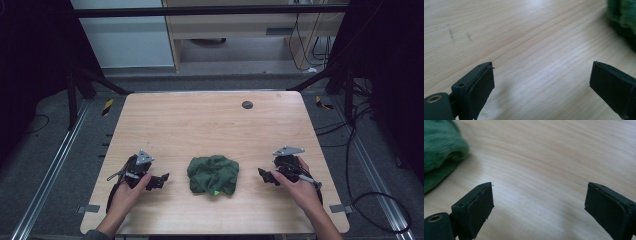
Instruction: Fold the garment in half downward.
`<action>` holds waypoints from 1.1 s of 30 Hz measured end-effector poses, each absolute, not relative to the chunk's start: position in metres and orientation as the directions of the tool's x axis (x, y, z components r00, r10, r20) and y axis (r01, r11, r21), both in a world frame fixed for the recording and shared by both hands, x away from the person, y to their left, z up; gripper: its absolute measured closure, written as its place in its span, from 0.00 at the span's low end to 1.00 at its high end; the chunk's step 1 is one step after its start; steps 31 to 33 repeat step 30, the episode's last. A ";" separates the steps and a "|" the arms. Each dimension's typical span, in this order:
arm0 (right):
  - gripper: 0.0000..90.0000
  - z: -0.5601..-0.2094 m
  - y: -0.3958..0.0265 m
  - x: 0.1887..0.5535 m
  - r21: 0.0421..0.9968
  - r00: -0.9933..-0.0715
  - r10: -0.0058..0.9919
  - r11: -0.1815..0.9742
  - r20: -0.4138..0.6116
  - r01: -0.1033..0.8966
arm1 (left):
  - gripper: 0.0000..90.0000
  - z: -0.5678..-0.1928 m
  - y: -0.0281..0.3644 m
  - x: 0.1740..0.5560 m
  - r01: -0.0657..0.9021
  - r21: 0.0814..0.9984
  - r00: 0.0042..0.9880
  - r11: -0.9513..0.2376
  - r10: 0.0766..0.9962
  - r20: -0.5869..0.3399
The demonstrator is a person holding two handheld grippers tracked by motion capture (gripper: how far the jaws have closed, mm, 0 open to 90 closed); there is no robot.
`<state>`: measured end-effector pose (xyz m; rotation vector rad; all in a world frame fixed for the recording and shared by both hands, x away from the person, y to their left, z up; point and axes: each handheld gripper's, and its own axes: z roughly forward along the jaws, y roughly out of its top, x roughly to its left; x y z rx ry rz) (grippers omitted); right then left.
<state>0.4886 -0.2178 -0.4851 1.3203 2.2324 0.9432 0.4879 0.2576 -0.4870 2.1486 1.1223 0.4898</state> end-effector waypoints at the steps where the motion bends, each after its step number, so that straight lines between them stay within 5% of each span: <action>1: 0.10 -0.486 -0.220 0.492 0.716 -0.473 0.881 0.323 0.012 0.619 | 0.06 -0.488 0.259 0.489 0.583 0.700 0.558 -0.413 0.830 0.024; 18: 0.12 -0.507 -0.228 0.519 0.723 -0.321 0.947 0.209 0.018 0.658 | 0.06 -0.505 0.272 0.513 0.598 0.723 0.486 -0.345 0.874 0.015; 33: 0.00 -0.512 -0.218 0.521 0.723 -0.232 0.973 0.161 -0.001 0.671 | 0.00 -0.508 0.274 0.514 0.620 0.711 0.452 -0.332 0.892 0.022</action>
